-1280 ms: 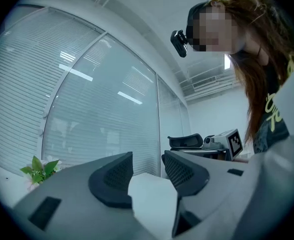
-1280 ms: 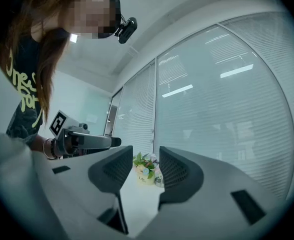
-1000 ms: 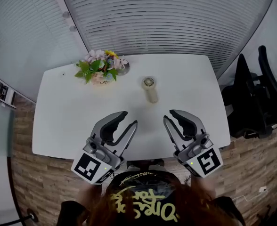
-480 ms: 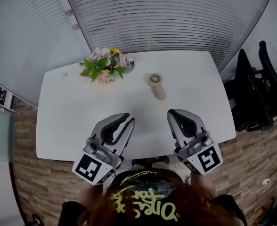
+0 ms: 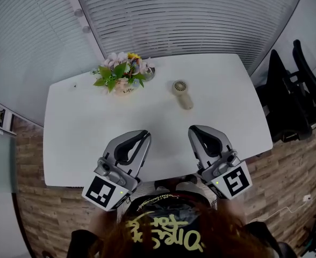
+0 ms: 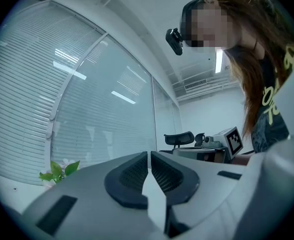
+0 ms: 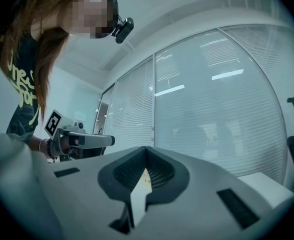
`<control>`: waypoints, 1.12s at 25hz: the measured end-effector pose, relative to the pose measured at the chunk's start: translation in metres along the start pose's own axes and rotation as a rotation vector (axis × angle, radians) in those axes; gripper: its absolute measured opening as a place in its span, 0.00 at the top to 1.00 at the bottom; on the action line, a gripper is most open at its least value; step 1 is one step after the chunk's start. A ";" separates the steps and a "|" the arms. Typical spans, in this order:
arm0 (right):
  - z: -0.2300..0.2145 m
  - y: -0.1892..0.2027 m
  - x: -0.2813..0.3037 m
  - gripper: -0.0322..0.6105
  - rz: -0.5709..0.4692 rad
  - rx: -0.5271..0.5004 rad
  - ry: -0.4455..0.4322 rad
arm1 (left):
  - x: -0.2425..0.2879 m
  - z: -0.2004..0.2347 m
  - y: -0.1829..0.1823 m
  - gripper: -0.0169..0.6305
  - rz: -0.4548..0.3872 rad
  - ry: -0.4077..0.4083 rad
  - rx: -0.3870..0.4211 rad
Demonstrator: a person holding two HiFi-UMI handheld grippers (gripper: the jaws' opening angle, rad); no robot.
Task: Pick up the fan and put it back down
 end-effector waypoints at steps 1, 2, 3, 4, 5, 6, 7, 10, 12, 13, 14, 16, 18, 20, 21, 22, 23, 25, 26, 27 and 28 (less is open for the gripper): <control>0.002 0.001 0.000 0.95 0.003 0.000 0.005 | -0.001 0.001 0.000 0.96 -0.001 0.003 0.001; 0.003 0.002 0.001 0.95 0.007 0.000 0.009 | -0.002 0.001 0.000 0.96 -0.003 0.007 0.000; 0.005 0.002 0.001 0.95 0.011 -0.002 0.012 | -0.003 0.001 0.001 0.96 -0.005 0.010 -0.001; 0.006 0.002 0.001 0.95 0.015 -0.005 0.014 | -0.004 0.001 0.001 0.97 -0.007 0.013 -0.001; 0.007 0.003 0.001 0.95 0.017 -0.008 0.017 | -0.005 0.001 0.001 0.97 -0.008 0.016 -0.001; 0.008 0.003 0.001 0.95 0.020 -0.012 0.020 | -0.005 0.002 0.002 0.98 -0.009 0.017 -0.001; 0.009 0.004 0.000 0.95 0.023 -0.015 0.024 | -0.006 0.001 0.003 0.98 -0.011 0.017 -0.001; 0.011 0.008 -0.002 0.95 0.035 -0.021 0.040 | -0.006 0.000 0.007 0.99 -0.009 0.021 -0.001; 0.011 0.009 -0.003 0.95 0.045 -0.024 0.053 | -0.006 -0.002 0.010 0.99 0.002 0.026 0.004; 0.011 0.009 -0.003 0.95 0.048 -0.027 0.057 | -0.006 -0.003 0.011 0.99 0.006 0.028 0.008; 0.011 0.009 -0.003 0.95 0.048 -0.030 0.058 | -0.006 -0.004 0.011 0.99 0.008 0.028 0.010; 0.012 0.007 -0.003 0.95 0.047 -0.038 0.057 | -0.007 -0.004 0.010 0.99 0.006 0.027 0.013; 0.014 0.006 -0.003 0.95 0.045 -0.045 0.059 | -0.009 -0.004 0.010 0.99 0.008 0.028 0.017; 0.016 0.005 -0.003 0.95 0.041 -0.051 0.062 | -0.010 -0.005 0.011 0.99 0.013 0.031 0.023; 0.017 0.004 -0.003 0.95 0.041 -0.053 0.062 | -0.010 -0.004 0.011 0.99 0.014 0.031 0.027; 0.018 0.004 -0.003 0.95 0.042 -0.056 0.062 | -0.010 -0.004 0.010 0.99 0.012 0.031 0.031; 0.018 0.004 -0.002 0.95 0.045 -0.058 0.061 | -0.009 -0.004 0.009 0.99 0.006 0.031 0.036; 0.019 0.006 -0.002 0.95 0.054 -0.064 0.061 | -0.009 -0.003 0.007 0.99 -0.010 0.031 0.047; 0.019 0.006 -0.001 0.95 0.058 -0.067 0.062 | -0.009 -0.002 0.005 0.99 -0.018 0.031 0.052; 0.019 0.006 -0.001 0.95 0.061 -0.069 0.063 | -0.009 -0.001 0.004 0.99 -0.023 0.031 0.055; 0.019 0.006 0.000 0.95 0.062 -0.069 0.064 | -0.008 0.000 0.004 0.99 -0.022 0.032 0.054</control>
Point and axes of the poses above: the fingertips, and each gripper's own axes: x forward along the fingers, z to its left, y out of its underside, the point moved 1 cm from there along -x, backward along the fingers, and after that the axes turned 11 degrees about z, right-handed, at the moved point
